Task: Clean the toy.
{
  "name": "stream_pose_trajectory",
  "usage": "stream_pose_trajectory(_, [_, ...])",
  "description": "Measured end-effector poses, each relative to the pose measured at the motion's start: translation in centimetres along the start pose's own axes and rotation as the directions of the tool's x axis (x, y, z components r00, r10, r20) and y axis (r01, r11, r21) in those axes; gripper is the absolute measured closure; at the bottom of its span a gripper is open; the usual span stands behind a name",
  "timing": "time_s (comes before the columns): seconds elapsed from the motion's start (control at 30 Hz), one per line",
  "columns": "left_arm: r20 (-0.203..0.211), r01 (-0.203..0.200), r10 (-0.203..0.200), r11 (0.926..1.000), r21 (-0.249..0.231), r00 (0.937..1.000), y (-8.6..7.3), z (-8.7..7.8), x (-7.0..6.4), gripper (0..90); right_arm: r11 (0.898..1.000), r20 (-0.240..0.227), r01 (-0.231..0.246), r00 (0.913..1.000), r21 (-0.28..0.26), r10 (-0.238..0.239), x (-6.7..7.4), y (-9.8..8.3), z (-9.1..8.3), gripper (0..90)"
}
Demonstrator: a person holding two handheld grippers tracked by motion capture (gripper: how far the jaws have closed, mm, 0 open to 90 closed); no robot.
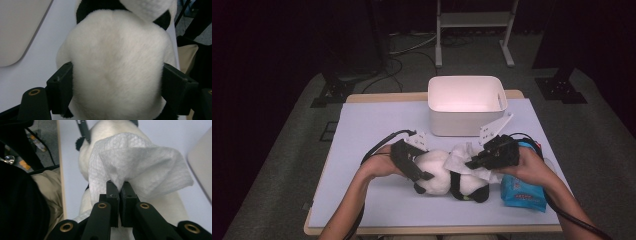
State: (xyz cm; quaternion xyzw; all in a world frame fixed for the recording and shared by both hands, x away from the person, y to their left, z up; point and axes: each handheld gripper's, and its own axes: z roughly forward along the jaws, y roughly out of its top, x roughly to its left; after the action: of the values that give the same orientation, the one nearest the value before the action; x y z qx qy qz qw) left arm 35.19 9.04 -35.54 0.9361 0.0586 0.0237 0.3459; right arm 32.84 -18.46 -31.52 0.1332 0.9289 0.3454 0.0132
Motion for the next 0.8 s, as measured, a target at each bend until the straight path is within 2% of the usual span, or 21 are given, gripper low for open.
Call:
stream_pose_trajectory(0.1, [0.006, 0.0, 0.0, 1.0, 0.009, 1.0, -0.5, 0.5, -0.1, 19.3, 1.0, -0.012, -0.009, 0.9999, 0.017, 0.009, -0.3, -0.1, 0.8, 86.5])
stream_pose_trajectory(0.17, [0.011, 0.02, -0.02, 0.9998, -0.005, 0.9997, -1.0, 0.8, -0.2, 14.0, 0.999, -0.026, -0.021, 0.9994, 0.027, 0.022, -0.3, -0.5, 1.3, 86.5])
stream_pose_trajectory(0.23, [0.011, 0.051, -0.05, 0.998, -0.037, 0.9987, -1.5, 0.8, -0.2, 9.3, 0.999, -0.034, -0.028, 0.999, 0.021, 0.029, -0.3, -1.0, 1.5, 86.5])
stream_pose_trajectory(0.4, [-0.005, 0.109, -0.11, 0.9904, -0.085, 0.9939, -2.5, 0.2, -0.8, 5.3, 0.999, -0.043, -0.041, 0.9983, -0.005, 0.041, 0.0, -2.1, 1.2, 86.5])
stream_pose_trajectory(0.5, [-0.007, 0.152, -0.153, 0.9857, -0.072, 0.9882, -3.6, 0.2, -0.9, 4.8, 0.999, -0.034, -0.038, 0.9987, -0.016, 0.037, 0.3, -2.6, 0.9, 86.5])
stream_pose_trajectory(0.67, [0.022, 0.172, -0.171, 0.9775, -0.122, 0.985, -4.6, 0.6, -0.9, 5.9, 0.998, -0.029, -0.051, 0.9983, -0.031, 0.05, 0.5, -3.5, 0.2, 86.4])
stream_pose_trajectory(0.8, [0.026, 0.161, -0.159, 0.9768, -0.141, 0.987, -4.8, 0.6, -0.9, 9.5, 0.999, -0.008, -0.052, 0.9986, -0.015, 0.052, 0.7, -4.0, -0.6, 86.4])
